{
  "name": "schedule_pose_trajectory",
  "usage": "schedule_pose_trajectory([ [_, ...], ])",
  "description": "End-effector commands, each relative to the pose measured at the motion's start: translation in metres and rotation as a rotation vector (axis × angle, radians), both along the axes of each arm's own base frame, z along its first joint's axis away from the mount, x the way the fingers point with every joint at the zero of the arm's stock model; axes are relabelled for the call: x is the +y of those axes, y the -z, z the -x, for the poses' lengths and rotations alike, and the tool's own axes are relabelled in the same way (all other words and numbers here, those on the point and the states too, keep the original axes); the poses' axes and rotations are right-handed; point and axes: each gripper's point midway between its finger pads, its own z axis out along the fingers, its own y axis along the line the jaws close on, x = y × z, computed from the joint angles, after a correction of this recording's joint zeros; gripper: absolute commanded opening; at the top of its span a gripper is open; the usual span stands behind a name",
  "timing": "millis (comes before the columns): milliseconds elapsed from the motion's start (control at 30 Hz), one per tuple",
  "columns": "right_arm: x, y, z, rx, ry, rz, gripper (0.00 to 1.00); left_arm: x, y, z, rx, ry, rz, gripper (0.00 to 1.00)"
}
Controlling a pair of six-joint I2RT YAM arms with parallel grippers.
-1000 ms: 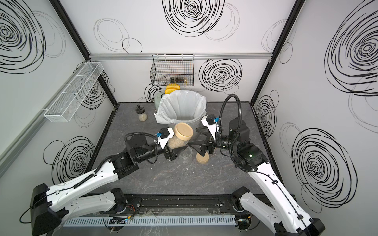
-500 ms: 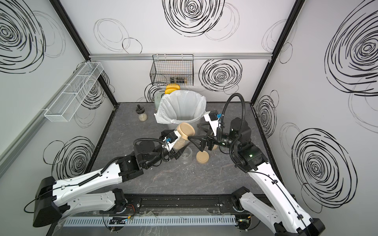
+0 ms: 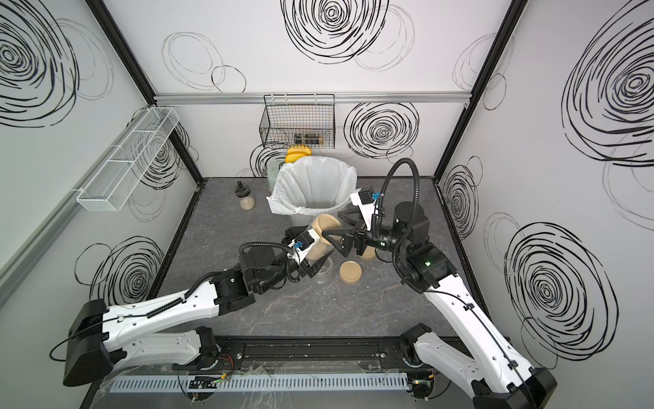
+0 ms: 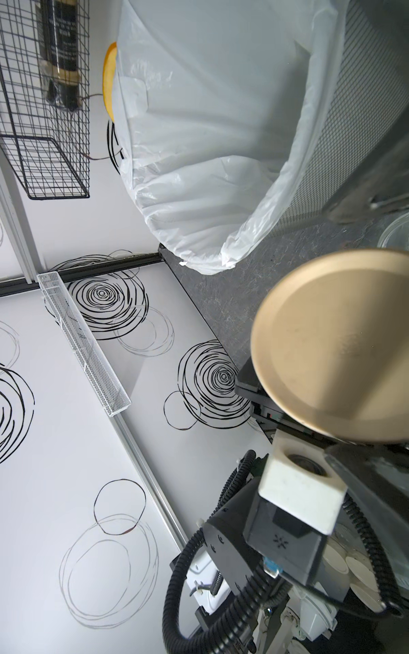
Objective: Empty moldy rice from jars
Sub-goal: Unscrew the lid from the jar.
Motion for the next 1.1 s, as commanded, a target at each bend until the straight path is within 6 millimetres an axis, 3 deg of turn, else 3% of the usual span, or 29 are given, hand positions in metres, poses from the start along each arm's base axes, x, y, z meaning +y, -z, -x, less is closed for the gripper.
schedule_pose_trajectory([
  [0,0.004,-0.003,0.001,-0.011,-0.021,-0.014,0.98,-0.001,-0.061,0.004,-0.105,0.013,0.18,0.57],
  [567,0.015,0.007,0.006,0.005,-0.072,0.009,0.99,-0.004,-0.063,0.006,-0.095,0.035,0.191,0.58],
  [767,0.015,0.009,0.006,0.001,-0.073,0.016,0.78,-0.004,-0.065,0.009,-0.066,0.077,0.212,0.57],
  [900,0.014,0.008,0.01,-0.018,-0.084,0.026,0.73,-0.007,-0.066,0.018,0.006,0.211,0.242,0.57],
  [1067,0.017,0.004,0.024,-0.071,-0.165,0.027,0.7,-0.013,-0.072,0.051,0.133,0.557,0.3,0.58],
])
